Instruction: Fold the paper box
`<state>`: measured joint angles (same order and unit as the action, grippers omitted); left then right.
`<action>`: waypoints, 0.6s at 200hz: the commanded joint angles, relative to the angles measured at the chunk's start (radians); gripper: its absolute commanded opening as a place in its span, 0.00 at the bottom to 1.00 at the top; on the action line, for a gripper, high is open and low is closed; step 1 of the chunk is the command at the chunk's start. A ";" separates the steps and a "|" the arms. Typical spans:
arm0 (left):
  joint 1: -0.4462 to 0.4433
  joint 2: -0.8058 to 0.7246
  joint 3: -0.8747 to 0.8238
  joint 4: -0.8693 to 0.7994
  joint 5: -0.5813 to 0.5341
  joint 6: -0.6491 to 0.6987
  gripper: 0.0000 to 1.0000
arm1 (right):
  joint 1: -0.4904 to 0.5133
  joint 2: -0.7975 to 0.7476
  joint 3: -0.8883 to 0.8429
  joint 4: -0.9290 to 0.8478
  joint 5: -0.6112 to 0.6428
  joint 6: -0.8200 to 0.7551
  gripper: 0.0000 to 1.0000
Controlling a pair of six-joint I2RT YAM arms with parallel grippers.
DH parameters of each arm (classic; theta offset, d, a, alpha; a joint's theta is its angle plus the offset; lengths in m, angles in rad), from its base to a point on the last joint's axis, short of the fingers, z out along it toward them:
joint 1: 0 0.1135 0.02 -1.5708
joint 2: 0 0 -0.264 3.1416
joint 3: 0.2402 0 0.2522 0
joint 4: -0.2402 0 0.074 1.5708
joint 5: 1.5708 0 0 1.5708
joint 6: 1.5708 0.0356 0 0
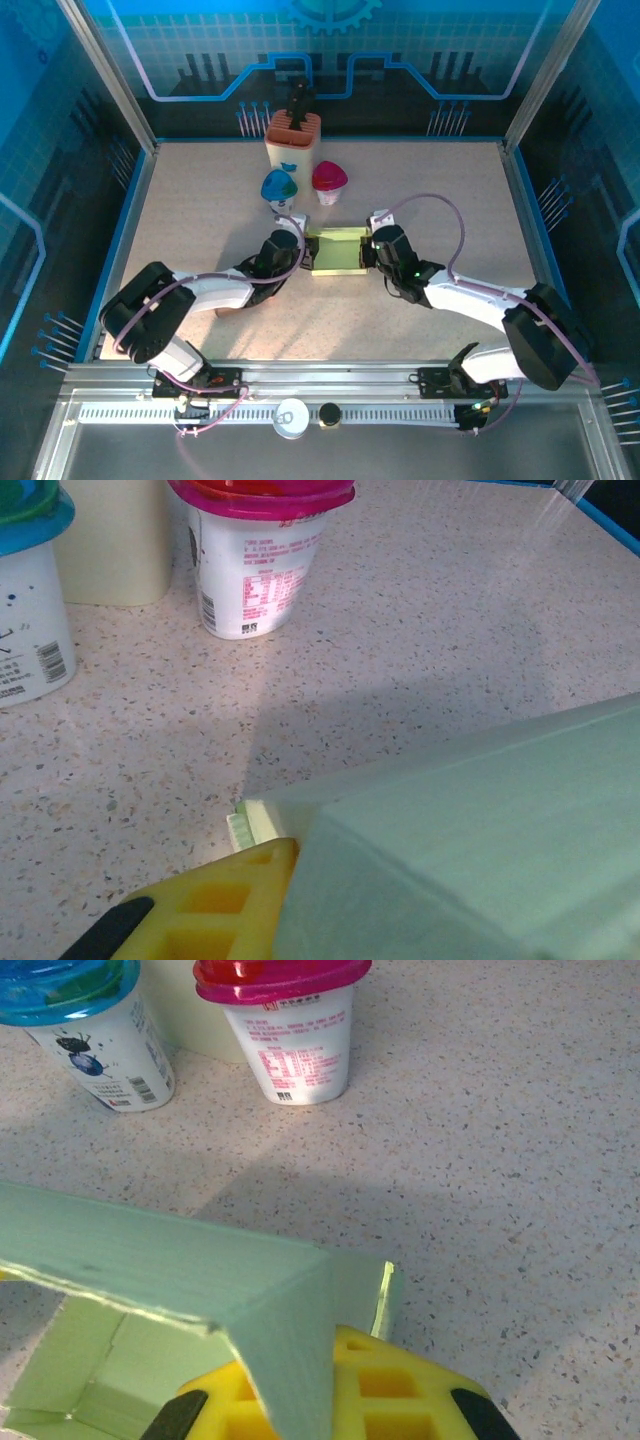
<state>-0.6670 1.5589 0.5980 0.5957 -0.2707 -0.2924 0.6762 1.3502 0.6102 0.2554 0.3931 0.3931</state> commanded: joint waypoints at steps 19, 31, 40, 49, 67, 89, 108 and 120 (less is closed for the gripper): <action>-0.021 0.042 -0.040 0.128 0.038 -0.028 0.24 | 0.029 -0.017 -0.036 0.098 0.001 0.003 0.00; -0.024 0.048 -0.047 0.133 0.028 -0.027 0.24 | 0.030 -0.024 -0.041 0.085 -0.006 0.010 0.03; -0.030 0.050 -0.051 0.134 0.016 -0.022 0.24 | 0.034 -0.033 -0.040 0.070 -0.004 0.017 0.06; -0.034 0.050 -0.056 0.135 -0.003 -0.018 0.24 | 0.036 -0.042 -0.035 0.043 -0.001 0.029 0.13; -0.041 0.048 -0.061 0.133 -0.029 -0.009 0.24 | 0.037 -0.064 -0.019 -0.031 -0.005 0.059 0.22; -0.044 0.038 -0.060 0.110 -0.064 0.006 0.23 | 0.035 -0.101 0.010 -0.130 -0.007 0.097 0.39; -0.047 0.029 -0.062 0.105 -0.082 0.014 0.21 | 0.029 -0.128 0.052 -0.236 -0.034 0.123 0.53; -0.049 0.024 -0.060 0.096 -0.092 0.016 0.20 | 0.017 -0.131 0.096 -0.347 -0.053 0.169 0.61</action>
<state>-0.7074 1.5990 0.5518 0.6865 -0.3195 -0.3042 0.6994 1.2514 0.6159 0.1032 0.3744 0.4812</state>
